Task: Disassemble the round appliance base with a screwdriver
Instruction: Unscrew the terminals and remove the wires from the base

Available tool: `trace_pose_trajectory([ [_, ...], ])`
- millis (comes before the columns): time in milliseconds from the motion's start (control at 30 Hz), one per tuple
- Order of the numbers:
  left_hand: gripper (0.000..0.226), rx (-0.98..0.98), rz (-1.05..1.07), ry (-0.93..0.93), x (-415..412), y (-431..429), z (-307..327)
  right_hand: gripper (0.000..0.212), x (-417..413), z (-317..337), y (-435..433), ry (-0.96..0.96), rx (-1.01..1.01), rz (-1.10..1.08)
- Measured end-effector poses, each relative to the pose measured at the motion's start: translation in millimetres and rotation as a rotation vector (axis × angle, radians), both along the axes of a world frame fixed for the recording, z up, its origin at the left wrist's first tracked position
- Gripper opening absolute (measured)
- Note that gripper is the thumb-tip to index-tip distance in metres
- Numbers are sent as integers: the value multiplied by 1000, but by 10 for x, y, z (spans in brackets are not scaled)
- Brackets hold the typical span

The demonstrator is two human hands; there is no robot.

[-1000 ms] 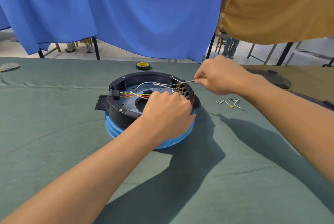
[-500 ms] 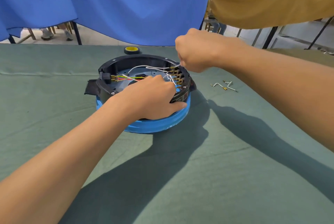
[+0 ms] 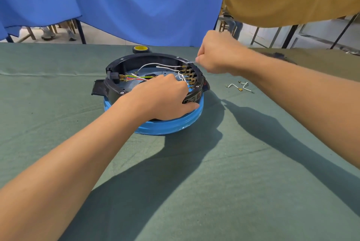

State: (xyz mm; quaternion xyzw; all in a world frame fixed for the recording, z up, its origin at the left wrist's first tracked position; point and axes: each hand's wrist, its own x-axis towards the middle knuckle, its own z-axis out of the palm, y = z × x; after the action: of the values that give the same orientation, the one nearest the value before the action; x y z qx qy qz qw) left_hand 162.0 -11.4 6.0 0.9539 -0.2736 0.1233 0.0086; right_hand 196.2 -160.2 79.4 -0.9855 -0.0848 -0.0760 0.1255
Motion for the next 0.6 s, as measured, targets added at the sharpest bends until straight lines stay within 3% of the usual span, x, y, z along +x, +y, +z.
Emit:
trace_pose_trajectory([
  [67,51,-11,0,-2,-10,4,5,16,-22,-60,49,-56,-63,41],
  [167,51,-27,2,-2,-22,4,18,33,-40,-105,99,-104,-148,51],
  [333,51,-36,-6,-20,-23,-7,7,32,-52,-129,148,-141,-226,65],
  [400,50,-35,-20,-21,-14,-8,3,26,-34,-81,102,-34,-66,17],
  [500,50,-29,-29,-23,-7,-3,4,15,-18,21,39,200,361,-108],
  [600,51,-31,-24,-29,-17,-2,4,12,-1,20,54,188,410,-142],
])
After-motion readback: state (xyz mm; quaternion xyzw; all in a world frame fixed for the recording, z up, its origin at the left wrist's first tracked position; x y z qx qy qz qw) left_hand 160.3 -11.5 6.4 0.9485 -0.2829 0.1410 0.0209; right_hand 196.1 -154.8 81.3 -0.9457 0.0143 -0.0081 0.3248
